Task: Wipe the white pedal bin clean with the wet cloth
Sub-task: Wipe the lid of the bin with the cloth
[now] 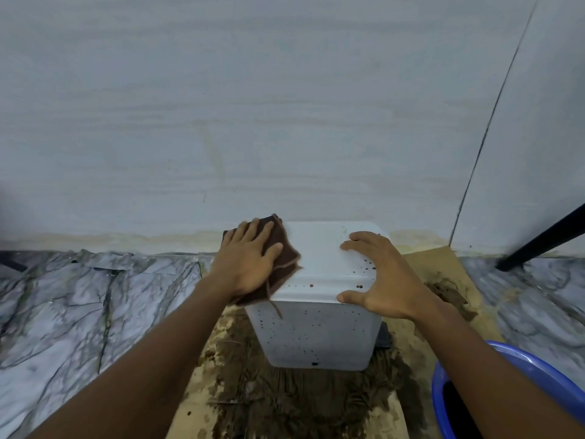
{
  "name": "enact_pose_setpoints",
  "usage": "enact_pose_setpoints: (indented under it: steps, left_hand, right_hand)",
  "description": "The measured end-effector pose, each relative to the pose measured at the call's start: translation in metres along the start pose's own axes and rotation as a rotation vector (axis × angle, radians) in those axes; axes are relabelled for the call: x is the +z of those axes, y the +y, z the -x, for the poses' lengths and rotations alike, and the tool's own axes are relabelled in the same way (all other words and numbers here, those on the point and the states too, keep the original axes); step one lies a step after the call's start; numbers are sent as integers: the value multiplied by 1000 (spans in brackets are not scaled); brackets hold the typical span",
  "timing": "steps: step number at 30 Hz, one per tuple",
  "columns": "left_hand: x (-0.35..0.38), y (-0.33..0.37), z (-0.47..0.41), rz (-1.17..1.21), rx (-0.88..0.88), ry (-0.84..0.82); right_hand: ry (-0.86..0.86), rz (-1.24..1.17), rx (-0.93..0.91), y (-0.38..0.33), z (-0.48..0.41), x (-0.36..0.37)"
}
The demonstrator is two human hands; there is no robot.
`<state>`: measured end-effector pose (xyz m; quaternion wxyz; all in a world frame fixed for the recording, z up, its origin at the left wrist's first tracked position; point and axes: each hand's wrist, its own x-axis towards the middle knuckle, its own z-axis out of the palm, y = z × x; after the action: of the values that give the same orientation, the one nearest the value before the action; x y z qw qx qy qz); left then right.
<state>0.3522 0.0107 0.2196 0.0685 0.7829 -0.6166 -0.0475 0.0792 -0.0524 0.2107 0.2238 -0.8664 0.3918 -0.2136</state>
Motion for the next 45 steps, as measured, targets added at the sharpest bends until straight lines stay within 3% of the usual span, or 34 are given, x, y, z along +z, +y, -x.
enact_pose_setpoints:
  steps: [2, 5, 9, 12, 15, 17, 19, 22, 24, 26, 30, 34, 36, 41, 45]
  left_hand:
    - [1, 25, -11, -15, -10, -14]
    - [7, 62, 3, -8, 136, -27]
    - [11, 44, 27, 24, 267, 18]
    - [10, 5, 27, 55, 153, 54]
    - [13, -19, 22, 191, -77, 130]
    - [16, -16, 25, 331, -224, 172]
    - [19, 2, 32, 308, -319, 181]
    - [19, 37, 39, 67, -155, 206]
    - [19, 52, 35, 42, 60, 152]
    - [15, 50, 24, 59, 142, 90]
    - [9, 16, 12, 29, -4, 124]
    - [18, 6, 35, 175, -206, 224]
    - [20, 16, 46, 148, -171, 216]
    - [9, 42, 26, 24, 168, 39]
    - [0, 47, -16, 33, 92, -65]
  right_hand:
    - [-1, 33, 0, -1, -1, 0]
    - [-3, 78, -33, -3, -2, 1]
    - [-12, 67, -167, -11, -11, 11]
    - [-7, 81, -143, -15, -14, 16]
    - [-1, 55, -126, -13, -12, 13]
    - [6, 54, -132, -11, -10, 12]
    - [11, 51, -133, -10, -10, 12]
    - [19, 47, -135, -8, -12, 14]
    - [34, 44, -147, -7, -12, 15]
    - [40, 53, -148, -7, -11, 15]
    - [23, 57, -128, -10, -9, 13]
    - [7, 41, -122, -13, -7, 9]
    - [-2, 44, -110, -13, -7, 8]
    - [-4, 54, -93, -14, -6, 9]
    - [-12, 77, -88, -11, -3, 2]
